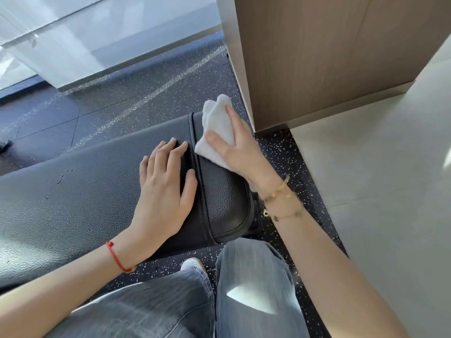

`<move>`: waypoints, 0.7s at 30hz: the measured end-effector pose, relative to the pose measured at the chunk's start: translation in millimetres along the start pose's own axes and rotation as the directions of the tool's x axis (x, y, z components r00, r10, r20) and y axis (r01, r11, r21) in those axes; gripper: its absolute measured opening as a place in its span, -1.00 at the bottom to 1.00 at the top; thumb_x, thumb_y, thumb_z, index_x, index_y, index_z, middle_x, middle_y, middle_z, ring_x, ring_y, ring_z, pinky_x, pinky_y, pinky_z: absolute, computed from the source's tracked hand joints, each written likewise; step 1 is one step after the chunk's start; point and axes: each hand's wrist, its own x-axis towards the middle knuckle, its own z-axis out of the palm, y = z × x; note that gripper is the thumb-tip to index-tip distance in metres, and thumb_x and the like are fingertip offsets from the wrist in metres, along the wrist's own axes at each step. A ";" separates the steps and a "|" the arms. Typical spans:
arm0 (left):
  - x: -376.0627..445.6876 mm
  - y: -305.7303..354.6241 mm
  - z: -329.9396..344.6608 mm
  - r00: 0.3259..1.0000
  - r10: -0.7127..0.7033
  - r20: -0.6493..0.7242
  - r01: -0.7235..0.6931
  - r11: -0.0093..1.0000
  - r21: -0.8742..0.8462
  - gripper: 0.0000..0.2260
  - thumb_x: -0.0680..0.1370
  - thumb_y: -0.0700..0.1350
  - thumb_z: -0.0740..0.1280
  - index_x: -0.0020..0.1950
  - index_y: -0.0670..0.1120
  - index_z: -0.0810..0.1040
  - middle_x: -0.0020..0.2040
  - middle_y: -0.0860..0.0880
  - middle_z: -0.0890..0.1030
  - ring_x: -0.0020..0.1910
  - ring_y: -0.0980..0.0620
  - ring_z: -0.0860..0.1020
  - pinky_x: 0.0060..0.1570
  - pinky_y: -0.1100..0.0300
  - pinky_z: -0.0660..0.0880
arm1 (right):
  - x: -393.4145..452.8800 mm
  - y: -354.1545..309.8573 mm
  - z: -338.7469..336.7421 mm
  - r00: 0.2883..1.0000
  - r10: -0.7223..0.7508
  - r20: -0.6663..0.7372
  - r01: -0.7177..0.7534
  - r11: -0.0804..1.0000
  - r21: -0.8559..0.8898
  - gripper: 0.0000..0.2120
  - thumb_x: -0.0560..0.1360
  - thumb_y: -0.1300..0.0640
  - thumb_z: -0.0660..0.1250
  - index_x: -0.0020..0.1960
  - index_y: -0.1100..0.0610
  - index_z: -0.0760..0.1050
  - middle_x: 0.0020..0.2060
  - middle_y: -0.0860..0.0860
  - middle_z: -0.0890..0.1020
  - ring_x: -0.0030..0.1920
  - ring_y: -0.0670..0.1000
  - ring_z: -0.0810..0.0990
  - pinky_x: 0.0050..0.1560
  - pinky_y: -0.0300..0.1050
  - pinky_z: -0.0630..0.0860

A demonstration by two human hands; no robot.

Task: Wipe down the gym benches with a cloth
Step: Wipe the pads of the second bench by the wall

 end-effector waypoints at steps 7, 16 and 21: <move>-1.8 0.1 -1.0 1.000 -0.007 0.014 0.008 1.000 -0.013 -0.49 0.61 0.06 0.04 0.51 -0.12 0.32 0.52 -0.14 0.31 0.55 -0.12 0.19 0.51 -0.20 0.10 | -66.1 14.6 -0.1 1.000 0.024 -0.014 -0.023 0.995 0.093 -0.28 0.57 -0.09 0.33 0.60 -0.08 0.03 0.55 -0.18 0.13 0.50 -0.22 0.13 0.44 -0.30 0.05; 0.8 -1.8 -0.9 1.000 -0.002 -0.013 0.001 1.000 -0.011 -0.50 0.60 0.07 0.08 0.48 -0.11 0.36 0.48 -0.12 0.37 0.52 -0.12 0.25 0.49 -0.18 0.15 | 43.4 -13.1 -3.8 0.997 0.056 0.058 -0.043 0.978 -0.205 -0.45 0.51 -0.18 0.37 0.43 -0.04 0.35 0.29 0.07 0.50 0.27 0.06 0.49 0.35 -0.01 0.39; 3.4 -11.1 -11.0 1.000 0.028 -0.011 -0.028 1.000 0.006 -0.53 0.59 0.09 0.10 0.46 -0.05 0.37 0.47 -0.03 0.39 0.48 -0.05 0.30 0.45 -0.06 0.18 | 42.8 -12.9 -15.2 0.994 -0.015 0.106 0.049 0.944 -0.326 -0.53 0.54 -0.20 0.33 0.38 -0.07 0.40 0.21 -0.03 0.57 0.19 -0.01 0.52 0.14 -0.12 0.38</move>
